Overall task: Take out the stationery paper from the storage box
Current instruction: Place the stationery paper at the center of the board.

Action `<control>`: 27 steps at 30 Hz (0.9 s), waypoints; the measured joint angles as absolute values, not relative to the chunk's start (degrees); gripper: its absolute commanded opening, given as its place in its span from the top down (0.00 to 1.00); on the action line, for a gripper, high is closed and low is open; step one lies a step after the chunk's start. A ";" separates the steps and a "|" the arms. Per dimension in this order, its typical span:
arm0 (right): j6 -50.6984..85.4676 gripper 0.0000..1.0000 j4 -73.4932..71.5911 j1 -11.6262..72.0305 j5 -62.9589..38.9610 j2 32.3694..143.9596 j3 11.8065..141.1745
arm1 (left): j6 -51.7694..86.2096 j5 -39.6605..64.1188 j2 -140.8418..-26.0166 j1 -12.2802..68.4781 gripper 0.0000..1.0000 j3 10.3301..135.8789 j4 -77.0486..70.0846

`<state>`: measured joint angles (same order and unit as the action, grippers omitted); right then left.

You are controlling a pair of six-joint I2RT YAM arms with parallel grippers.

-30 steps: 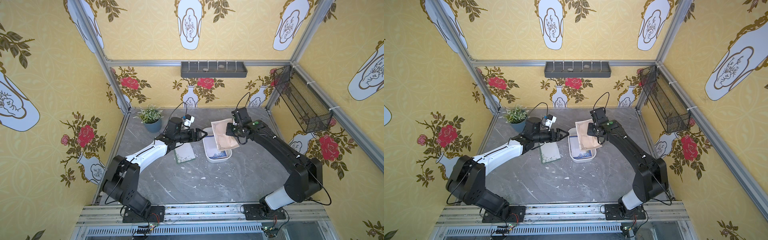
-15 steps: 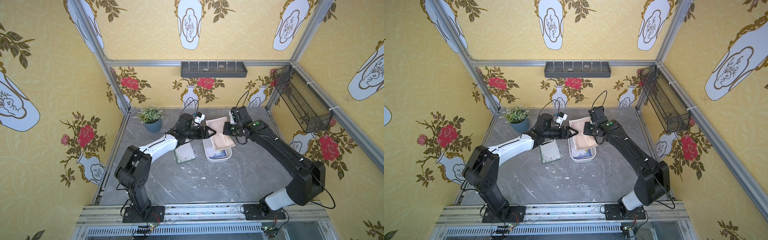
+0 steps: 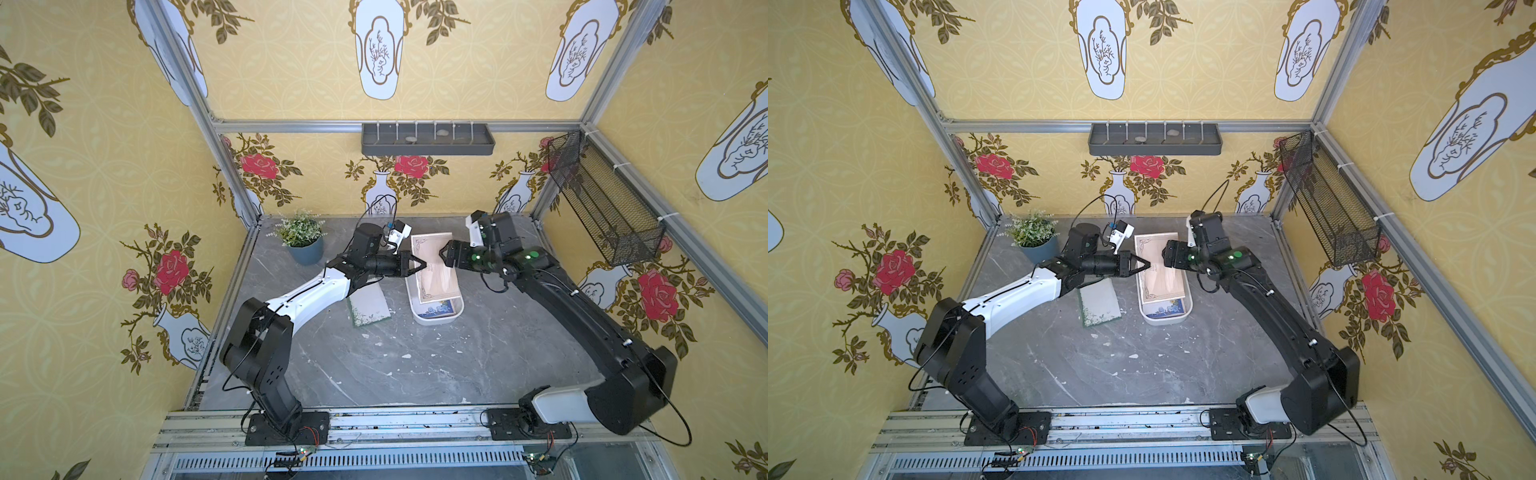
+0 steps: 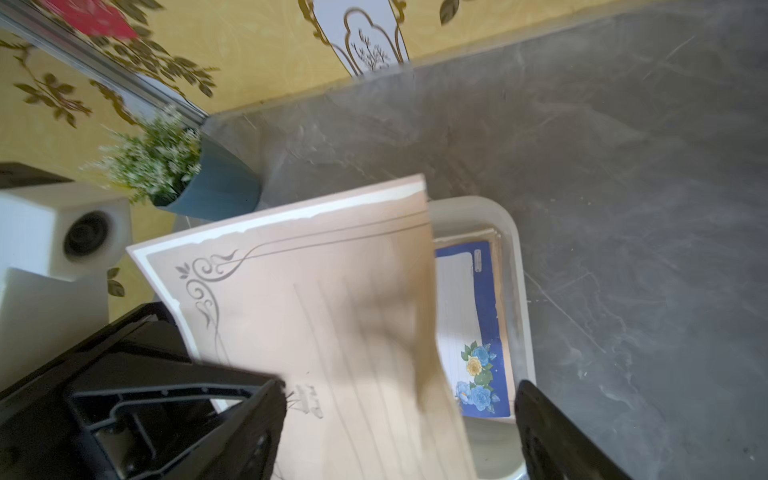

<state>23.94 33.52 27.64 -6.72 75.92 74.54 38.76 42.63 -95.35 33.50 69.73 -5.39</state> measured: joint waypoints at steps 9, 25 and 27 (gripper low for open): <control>28.18 0.05 6.11 8.47 -48.34 56.40 54.26 | 38.81 56.75 -90.85 32.60 1.00 69.19 -8.56; 44.75 0.39 -24.93 10.44 -72.42 65.43 47.79 | 39.97 59.37 -88.84 32.62 1.00 69.28 -11.94; 44.71 0.52 -25.39 10.44 -72.95 65.93 47.79 | 40.10 59.37 -88.84 32.62 1.00 69.28 -11.97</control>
